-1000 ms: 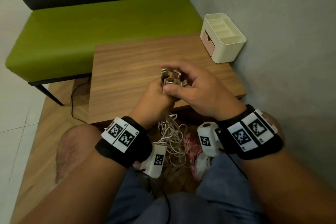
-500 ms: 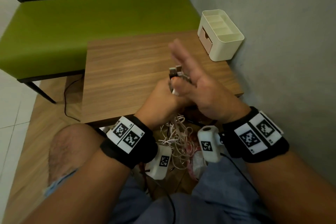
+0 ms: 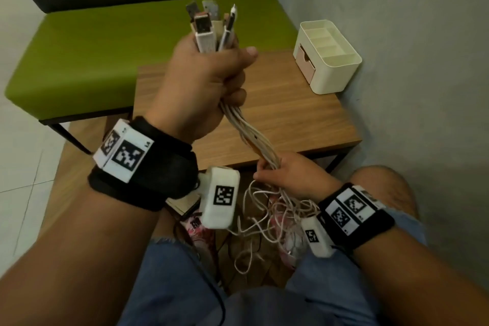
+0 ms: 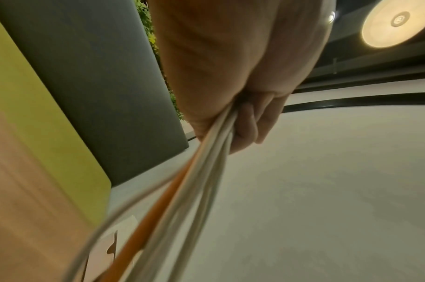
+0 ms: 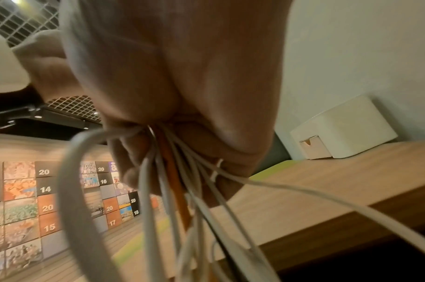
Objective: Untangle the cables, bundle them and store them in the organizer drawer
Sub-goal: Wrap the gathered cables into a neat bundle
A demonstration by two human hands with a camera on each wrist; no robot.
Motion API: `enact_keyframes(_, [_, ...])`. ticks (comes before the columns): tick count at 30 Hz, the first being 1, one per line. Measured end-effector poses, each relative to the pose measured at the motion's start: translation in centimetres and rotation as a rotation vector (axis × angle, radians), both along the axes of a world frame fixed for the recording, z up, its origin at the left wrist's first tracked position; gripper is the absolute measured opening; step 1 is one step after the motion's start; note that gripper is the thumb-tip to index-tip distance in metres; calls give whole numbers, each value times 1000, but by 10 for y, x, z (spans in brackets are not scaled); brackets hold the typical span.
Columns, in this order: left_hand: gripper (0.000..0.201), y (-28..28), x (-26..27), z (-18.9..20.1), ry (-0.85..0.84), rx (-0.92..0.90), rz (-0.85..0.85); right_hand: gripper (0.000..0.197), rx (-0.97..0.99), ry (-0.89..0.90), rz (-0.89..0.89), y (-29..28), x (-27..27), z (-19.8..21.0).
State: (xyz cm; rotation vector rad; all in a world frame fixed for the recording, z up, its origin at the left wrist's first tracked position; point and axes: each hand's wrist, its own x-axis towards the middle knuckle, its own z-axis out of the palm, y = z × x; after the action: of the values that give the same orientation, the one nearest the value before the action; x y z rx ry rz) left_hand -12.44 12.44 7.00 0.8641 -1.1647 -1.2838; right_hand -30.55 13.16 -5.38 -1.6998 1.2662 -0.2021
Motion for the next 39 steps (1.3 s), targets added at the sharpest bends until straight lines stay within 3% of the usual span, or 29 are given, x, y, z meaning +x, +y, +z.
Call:
enact_keyframes(10, [29,-2,32,-5,175,75,105,10,-26,327,-63,-32,-13,-4])
enact_keyframes(15, [28,-4,51,-10,280,115,140,7,-61,360,-69,-44,-16,3])
enact_keyframes(21, [30,-3,62,-5,267,84,163,6,6,423,-44,-45,-13,6])
enact_keyframes(26, [33,2,64,-30,127,125,245,8,82,147,-222,-40,-26,16])
enact_keyframes(39, [35,8,76,-33,91,100,308,8,-196,-266,-302,-45,-27,78])
